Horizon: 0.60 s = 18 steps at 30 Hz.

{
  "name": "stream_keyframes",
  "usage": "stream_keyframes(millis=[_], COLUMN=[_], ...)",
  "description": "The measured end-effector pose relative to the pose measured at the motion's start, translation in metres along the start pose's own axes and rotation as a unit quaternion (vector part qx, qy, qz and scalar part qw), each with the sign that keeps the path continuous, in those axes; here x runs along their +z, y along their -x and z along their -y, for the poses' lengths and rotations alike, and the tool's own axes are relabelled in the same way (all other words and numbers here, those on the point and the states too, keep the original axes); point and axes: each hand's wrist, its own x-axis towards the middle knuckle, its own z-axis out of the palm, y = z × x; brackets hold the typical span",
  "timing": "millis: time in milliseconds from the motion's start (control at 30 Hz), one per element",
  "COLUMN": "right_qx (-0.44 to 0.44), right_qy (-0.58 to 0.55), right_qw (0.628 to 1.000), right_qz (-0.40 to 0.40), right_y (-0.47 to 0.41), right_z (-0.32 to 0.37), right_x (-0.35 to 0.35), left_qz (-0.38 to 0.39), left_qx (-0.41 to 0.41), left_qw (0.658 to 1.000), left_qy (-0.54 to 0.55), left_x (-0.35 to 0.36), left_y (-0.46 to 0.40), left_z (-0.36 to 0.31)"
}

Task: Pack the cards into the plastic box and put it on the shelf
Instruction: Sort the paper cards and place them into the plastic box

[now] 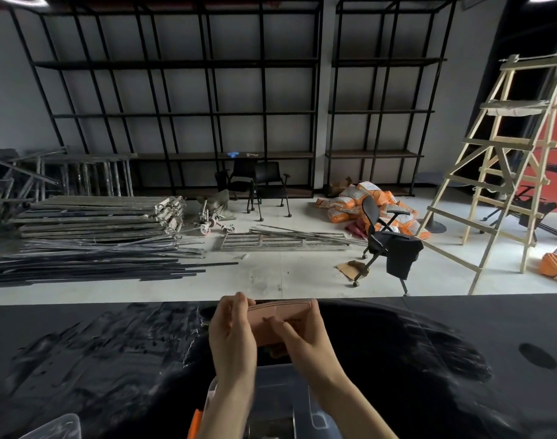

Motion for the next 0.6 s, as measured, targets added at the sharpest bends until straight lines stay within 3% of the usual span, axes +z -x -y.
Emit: stream_keyframes(millis=[133,300,433,500,600], right_qx=[0.005,-0.041,-0.043,-0.032,0.023], right_qy=[0.013,0.084,0.312,0.278,0.096], right_qw=[0.999,0.994,0.936,0.949,0.993], right_qz=[0.037,0.050,0.158,0.147,0.063], right_y=[0.003,-0.004,-0.004,-0.002,0.000], right_z=[-0.003,0.007,0.013,0.007,-0.005], right_x=[-0.004,-0.014,-0.008,-0.013,-0.010], left_qz=[-0.028,-0.031,0.038,0.039,0.000], left_qx=[0.088,0.170,0.197,0.176,-0.010], left_qw=[0.990,0.945,0.916,0.936,0.994], left_qy=[-0.108,-0.278,-0.347,-0.301,-0.111], left_x=[0.000,-0.012,-0.001,-0.002,-0.004], left_y=[-0.014,-0.023,-0.018,-0.019,-0.015], left_z=[-0.001,0.004,-0.002,-0.004,0.000])
